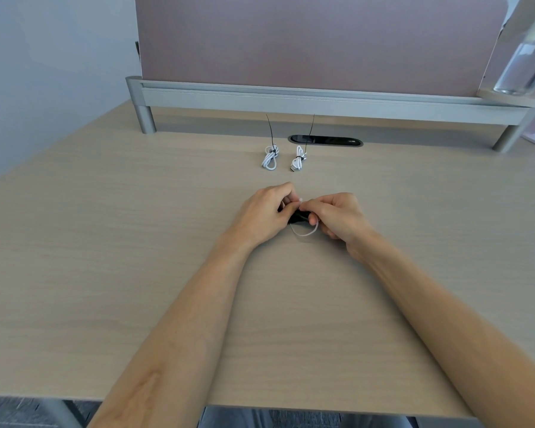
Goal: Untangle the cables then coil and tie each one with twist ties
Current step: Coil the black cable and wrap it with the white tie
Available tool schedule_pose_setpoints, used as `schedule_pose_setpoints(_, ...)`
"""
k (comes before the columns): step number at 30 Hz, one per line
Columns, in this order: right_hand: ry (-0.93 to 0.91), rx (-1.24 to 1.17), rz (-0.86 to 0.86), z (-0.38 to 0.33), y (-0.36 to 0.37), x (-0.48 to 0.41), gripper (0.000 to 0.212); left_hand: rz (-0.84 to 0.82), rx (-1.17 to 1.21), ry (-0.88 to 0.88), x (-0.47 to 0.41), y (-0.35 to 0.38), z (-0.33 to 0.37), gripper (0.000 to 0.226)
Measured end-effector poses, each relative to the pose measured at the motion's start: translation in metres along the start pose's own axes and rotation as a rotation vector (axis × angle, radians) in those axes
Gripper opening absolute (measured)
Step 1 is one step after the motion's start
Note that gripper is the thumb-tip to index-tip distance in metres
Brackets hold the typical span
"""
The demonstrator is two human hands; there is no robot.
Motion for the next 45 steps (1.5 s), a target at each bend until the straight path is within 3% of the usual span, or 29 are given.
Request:
schedule_pose_setpoints(10,0.027,-0.065,-0.026,0.002,-0.006,-0.001,0.023,0.012,-0.001,-0.002,-0.001,0.001,-0.002,0.011)
schedule_pose_setpoints(14,-0.049,0.003,0.017,0.006,-0.002,-0.004,0.031,-0.007,0.030,-0.006,-0.001,0.002,-0.001,0.012)
schedule_pose_setpoints(19,-0.189,-0.002,0.131,0.007,0.001,-0.010,0.021,-0.001,0.041,-0.009,-0.001,0.001,0.001,0.015)
schedule_pose_setpoints(23,-0.145,-0.047,0.087,0.002,0.005,-0.018,0.014,-0.005,0.044,-0.011,-0.001,0.000,0.002,0.016)
schedule_pose_setpoints(28,-0.183,0.025,0.063,-0.004,0.008,-0.015,0.027,-0.014,0.039,-0.019,0.000,0.000,0.001,0.012)
schedule_pose_setpoints(31,-0.221,-0.160,0.210,-0.021,-0.009,-0.017,0.034,-0.033,0.032,-0.046,0.000,0.000,0.000,0.014)
schedule_pose_setpoints(34,-0.257,-0.286,0.238,-0.027,-0.018,-0.021,0.025,-0.030,0.022,-0.062,0.001,0.001,0.001,0.019)
schedule_pose_setpoints(41,-0.315,-0.148,0.119,-0.004,0.003,-0.020,0.016,-0.031,0.055,-0.089,0.000,0.001,-0.002,0.013)
schedule_pose_setpoints(43,-0.331,-0.078,0.136,0.005,0.009,-0.021,0.003,-0.029,0.062,-0.090,0.000,0.000,-0.002,0.013)
schedule_pose_setpoints(45,-0.317,-0.076,0.180,0.010,0.010,-0.020,0.010,-0.025,0.066,-0.101,0.001,-0.001,-0.001,0.012)
Point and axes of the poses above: each hand's wrist, its own x-axis away from the middle knuckle, its own y-axis out of the palm, z = x × y, the point moved 3 cm from there along -x, towards the middle knuckle, and after that the axes turned 14 degrees about z, right-handed, at the moved point
